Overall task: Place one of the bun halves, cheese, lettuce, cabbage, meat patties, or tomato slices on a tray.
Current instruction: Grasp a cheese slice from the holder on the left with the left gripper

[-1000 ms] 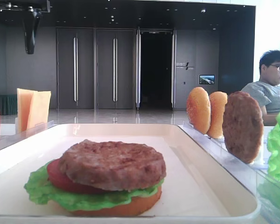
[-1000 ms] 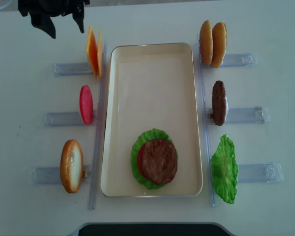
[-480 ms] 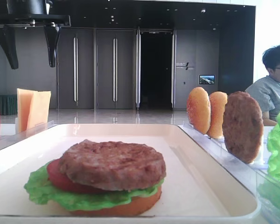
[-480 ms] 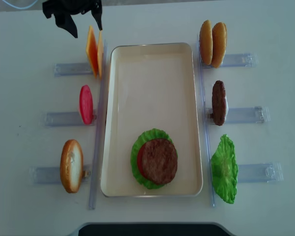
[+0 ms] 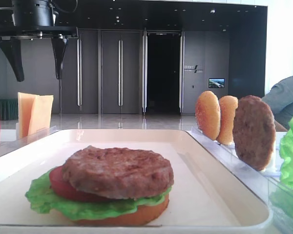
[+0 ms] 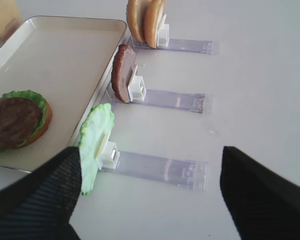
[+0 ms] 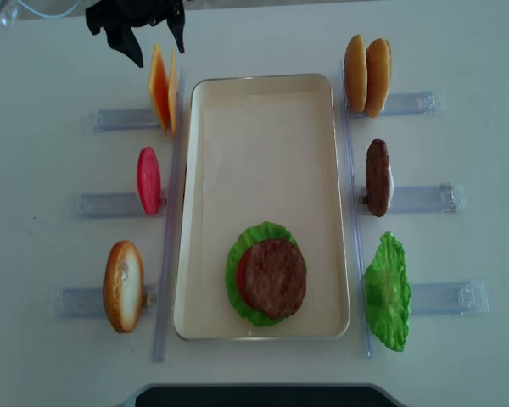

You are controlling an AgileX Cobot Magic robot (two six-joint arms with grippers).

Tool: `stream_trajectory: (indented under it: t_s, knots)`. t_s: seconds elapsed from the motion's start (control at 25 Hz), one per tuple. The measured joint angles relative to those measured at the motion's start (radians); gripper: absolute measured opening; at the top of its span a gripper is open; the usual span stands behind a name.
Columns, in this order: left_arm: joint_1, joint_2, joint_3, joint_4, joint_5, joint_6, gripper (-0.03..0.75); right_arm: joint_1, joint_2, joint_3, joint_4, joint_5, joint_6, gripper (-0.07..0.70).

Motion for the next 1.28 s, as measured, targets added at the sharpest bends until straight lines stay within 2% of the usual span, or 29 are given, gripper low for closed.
stream_trajectory:
  t_s: [0.92, 1.2, 1.28]
  knots:
    - [0.0, 0.051, 0.0, -0.042, -0.001, -0.003, 0.561, 0.0, 0.0, 0.0, 0.001, 0.0, 0.0, 0.542]
    - [0.0, 0.053, 0.0, -0.084, -0.053, -0.003, 0.561, 0.0, 0.0, 0.0, 0.001, 0.0, 0.0, 0.542]
    - [0.0, 0.053, 0.0, -0.089, -0.054, -0.003, 0.561, 0.0, 0.0, 0.0, 0.001, 0.0, 0.0, 0.542]
